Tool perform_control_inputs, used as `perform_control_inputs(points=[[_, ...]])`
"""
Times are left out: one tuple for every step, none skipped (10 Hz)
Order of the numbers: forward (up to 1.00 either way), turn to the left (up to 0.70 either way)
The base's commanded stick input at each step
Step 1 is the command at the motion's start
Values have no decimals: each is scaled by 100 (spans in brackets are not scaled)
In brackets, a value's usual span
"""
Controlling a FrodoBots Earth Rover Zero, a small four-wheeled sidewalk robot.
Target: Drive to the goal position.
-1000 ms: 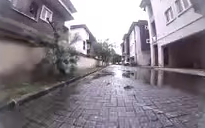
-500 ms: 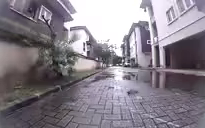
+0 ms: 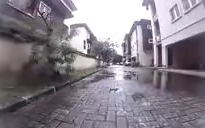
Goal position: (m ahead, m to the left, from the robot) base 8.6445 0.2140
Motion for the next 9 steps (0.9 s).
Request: perform_control_inputs(points=[[70, 0], [70, 0], [70, 0], [70, 0], [70, 0], [70, 0], [70, 0], [70, 0], [70, 0]])
